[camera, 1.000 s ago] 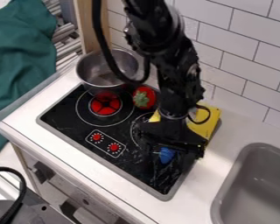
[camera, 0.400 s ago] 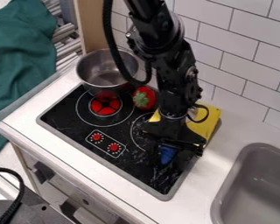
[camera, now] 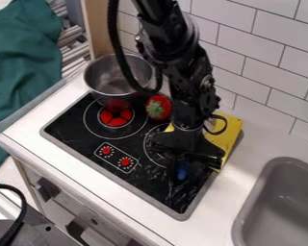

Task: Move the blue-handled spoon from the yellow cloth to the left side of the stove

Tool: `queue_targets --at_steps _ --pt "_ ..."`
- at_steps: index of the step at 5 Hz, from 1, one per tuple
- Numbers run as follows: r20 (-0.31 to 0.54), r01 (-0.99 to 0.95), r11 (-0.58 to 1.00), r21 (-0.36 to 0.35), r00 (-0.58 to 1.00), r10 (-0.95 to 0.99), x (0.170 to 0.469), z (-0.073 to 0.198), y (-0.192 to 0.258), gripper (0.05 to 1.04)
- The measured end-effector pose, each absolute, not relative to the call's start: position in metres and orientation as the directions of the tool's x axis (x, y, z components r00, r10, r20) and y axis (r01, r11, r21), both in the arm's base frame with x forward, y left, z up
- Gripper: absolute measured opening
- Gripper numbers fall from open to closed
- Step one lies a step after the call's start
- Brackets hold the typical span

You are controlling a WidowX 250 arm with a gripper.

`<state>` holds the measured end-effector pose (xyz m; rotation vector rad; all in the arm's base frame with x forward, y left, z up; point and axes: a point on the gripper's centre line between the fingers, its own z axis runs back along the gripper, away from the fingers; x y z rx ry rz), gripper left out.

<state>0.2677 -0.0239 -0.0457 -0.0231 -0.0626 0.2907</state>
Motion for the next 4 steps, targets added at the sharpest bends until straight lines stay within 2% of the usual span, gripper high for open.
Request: queue_targets --at_steps 1,2,3,4 --pt "0.068 -0.268 0.963 -0.018 0.961 0.268 0.263 -0.043 -0.022 0.352" --pt "0.149 -0.194 0.981 -0.017 0.97 0.194 0.269 -0.019 -0.026 0.352" --pt "0.251 -0.164 0.986 -0.012 0.955 0.161 0.262 0.012 -0.02 0.352" --pt "0.248 -0.228 0.974 -0.017 0.942 0.225 0.234 0.024 -0.002 0.352"
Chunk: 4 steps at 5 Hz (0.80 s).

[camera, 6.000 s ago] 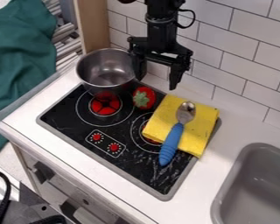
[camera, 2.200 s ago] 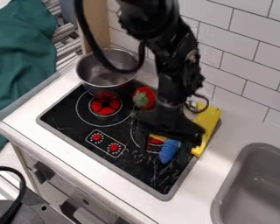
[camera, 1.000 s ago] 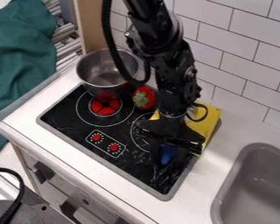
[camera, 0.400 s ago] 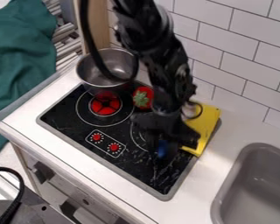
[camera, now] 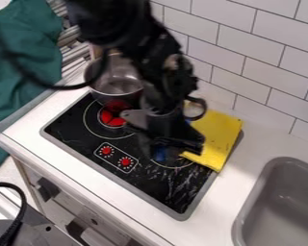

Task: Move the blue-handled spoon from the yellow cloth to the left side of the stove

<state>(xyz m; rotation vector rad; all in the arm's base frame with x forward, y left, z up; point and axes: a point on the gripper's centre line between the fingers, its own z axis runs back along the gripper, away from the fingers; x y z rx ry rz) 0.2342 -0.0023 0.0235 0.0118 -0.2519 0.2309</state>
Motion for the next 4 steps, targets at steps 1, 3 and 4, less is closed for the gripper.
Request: queue_targets --at_steps 1,3,4 --pt "0.208 -0.304 0.952 -0.04 0.929 0.306 0.209 0.012 0.032 0.352" --pt "0.147 -0.396 0.916 -0.062 0.904 0.401 0.171 -0.017 0.088 0.352" --pt "0.114 -0.411 0.909 -0.066 0.902 0.416 0.17 -0.026 0.093 0.352"
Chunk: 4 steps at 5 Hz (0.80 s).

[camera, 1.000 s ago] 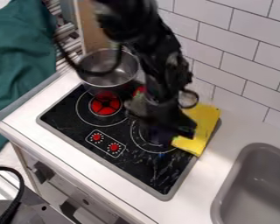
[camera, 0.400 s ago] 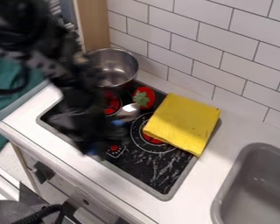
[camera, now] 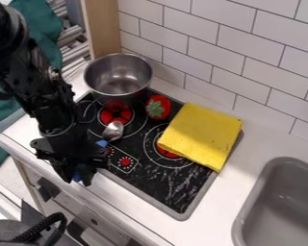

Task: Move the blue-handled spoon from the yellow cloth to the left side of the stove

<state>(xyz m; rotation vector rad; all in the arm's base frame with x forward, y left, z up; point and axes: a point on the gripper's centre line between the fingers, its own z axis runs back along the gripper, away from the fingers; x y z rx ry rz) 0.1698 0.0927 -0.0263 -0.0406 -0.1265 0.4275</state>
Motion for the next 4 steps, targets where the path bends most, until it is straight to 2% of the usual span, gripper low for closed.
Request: queue_targets --at_steps 1,2,3,4 --pt "0.109 -0.428 0.901 -0.074 0.894 0.434 0.179 -0.032 0.094 0.352" --pt "0.096 -0.413 0.909 -0.063 0.904 0.417 0.187 -0.033 0.088 0.42" --pt "0.09 -0.398 0.916 -0.046 0.912 0.401 0.193 -0.029 0.082 0.723" --pt "0.175 -0.357 0.934 -0.016 0.919 0.355 0.204 -0.007 0.079 0.987"
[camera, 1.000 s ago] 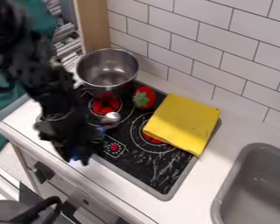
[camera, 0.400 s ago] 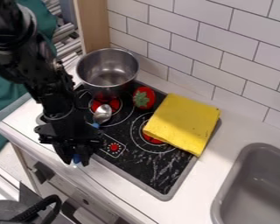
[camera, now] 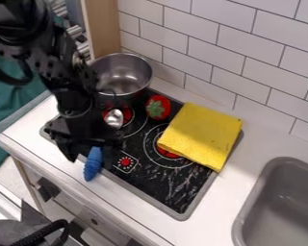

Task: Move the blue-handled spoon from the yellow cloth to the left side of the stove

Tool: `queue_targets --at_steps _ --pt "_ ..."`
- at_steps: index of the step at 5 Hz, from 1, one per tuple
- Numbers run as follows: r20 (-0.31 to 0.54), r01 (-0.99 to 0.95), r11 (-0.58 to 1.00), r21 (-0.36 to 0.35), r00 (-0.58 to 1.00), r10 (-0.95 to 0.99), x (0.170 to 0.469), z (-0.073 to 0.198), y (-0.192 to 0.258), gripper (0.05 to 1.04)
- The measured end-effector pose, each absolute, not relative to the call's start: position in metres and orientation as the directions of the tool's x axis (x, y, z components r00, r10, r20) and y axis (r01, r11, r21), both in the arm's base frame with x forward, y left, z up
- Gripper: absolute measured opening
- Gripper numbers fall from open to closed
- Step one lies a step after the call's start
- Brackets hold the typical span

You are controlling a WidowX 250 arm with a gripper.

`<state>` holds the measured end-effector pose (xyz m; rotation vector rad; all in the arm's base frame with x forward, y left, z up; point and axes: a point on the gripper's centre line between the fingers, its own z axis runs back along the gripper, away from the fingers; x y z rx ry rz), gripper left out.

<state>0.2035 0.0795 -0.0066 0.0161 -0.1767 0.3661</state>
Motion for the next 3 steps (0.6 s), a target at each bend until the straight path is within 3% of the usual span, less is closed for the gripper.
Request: queue_targets --at_steps 1,3 --pt "0.249 -0.275 0.961 0.008 0.932 0.264 0.217 0.015 0.063 1.007" --pt "0.276 -0.142 0.99 0.019 0.952 0.132 0.251 0.028 0.03 1.001"
